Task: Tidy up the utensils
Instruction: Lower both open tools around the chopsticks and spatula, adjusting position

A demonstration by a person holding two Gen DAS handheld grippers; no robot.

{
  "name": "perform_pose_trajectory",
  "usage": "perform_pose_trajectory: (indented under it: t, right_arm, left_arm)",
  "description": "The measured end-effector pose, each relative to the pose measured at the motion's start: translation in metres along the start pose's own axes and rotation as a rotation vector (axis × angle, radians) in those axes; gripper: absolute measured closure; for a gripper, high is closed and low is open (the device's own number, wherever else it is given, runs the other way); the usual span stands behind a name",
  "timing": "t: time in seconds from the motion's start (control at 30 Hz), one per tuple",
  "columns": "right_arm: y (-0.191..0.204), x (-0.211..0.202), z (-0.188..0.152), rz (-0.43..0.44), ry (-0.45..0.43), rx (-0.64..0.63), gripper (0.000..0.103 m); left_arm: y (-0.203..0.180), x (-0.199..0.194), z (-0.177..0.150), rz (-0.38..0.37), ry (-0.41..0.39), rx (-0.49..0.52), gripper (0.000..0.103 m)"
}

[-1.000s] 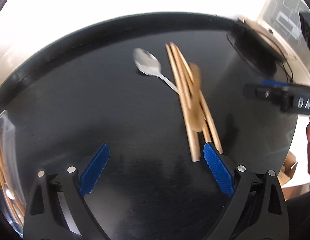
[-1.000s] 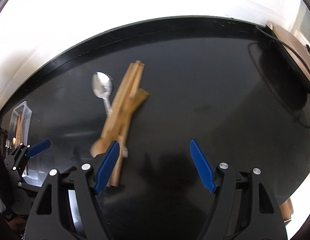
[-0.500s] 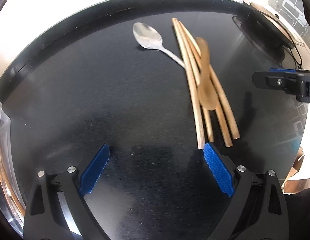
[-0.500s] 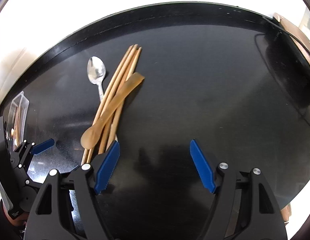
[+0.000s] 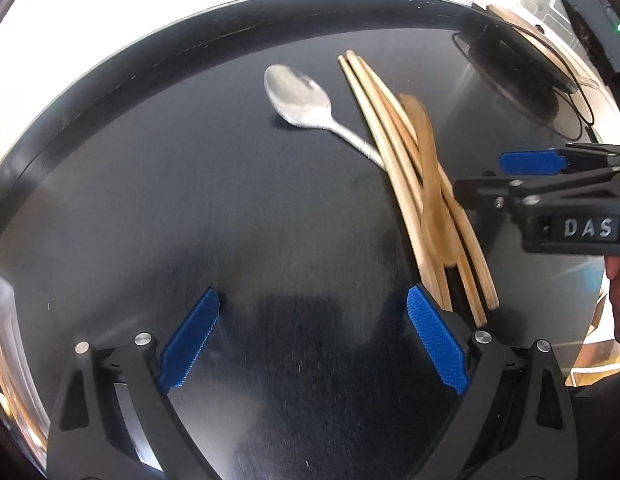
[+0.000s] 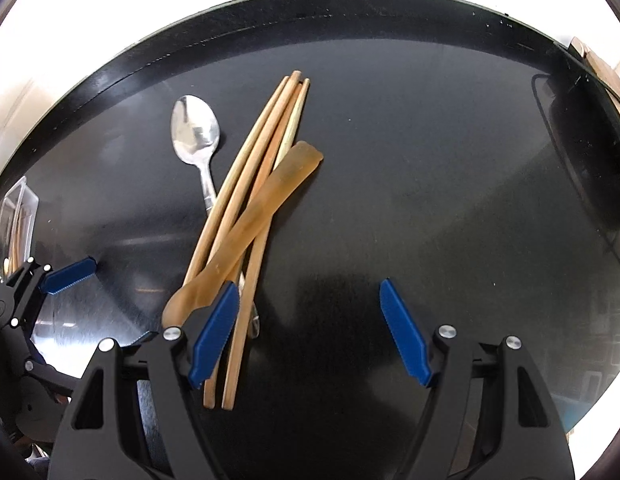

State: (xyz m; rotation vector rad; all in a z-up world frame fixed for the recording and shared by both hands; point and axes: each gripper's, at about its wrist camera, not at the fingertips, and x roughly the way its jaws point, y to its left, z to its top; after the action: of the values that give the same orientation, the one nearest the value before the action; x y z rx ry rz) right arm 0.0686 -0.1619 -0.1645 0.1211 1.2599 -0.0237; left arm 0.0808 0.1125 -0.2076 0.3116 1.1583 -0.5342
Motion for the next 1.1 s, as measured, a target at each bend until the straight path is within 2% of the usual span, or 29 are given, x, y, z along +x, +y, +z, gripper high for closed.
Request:
perform_pose_trajectory:
  t: [0.2,0.4,0.73,0.83,1.1]
  right_arm:
    - [-0.005,0.006,0.010,-0.020,-0.001,0.003,0.032]
    - [-0.005,0.012,0.016,-0.058,0.000,-0.031,0.031]
    - [-0.001,0.008,0.018,-0.027,-0.015,-0.047,0.031]
    - [0.003,0.001,0.020,-0.022,-0.045,-0.054,0.031]
    - [0.005,0.010,0.022,-0.013,-0.016,-0.077,0.031]
  left_arm:
    - [0.004,0.006,0.022,-0.052,-0.005,0.019,0.011]
    - [0.001,0.015,0.041,-0.072,-0.011,0.031,0.011]
    - [0.003,0.020,0.059,-0.070,-0.021,0.012,0.010]
    - [0.003,0.021,0.062,-0.062,-0.024,0.008,0.010]
    - [0.007,0.019,0.059,-0.034,-0.023,0.026,0.010]
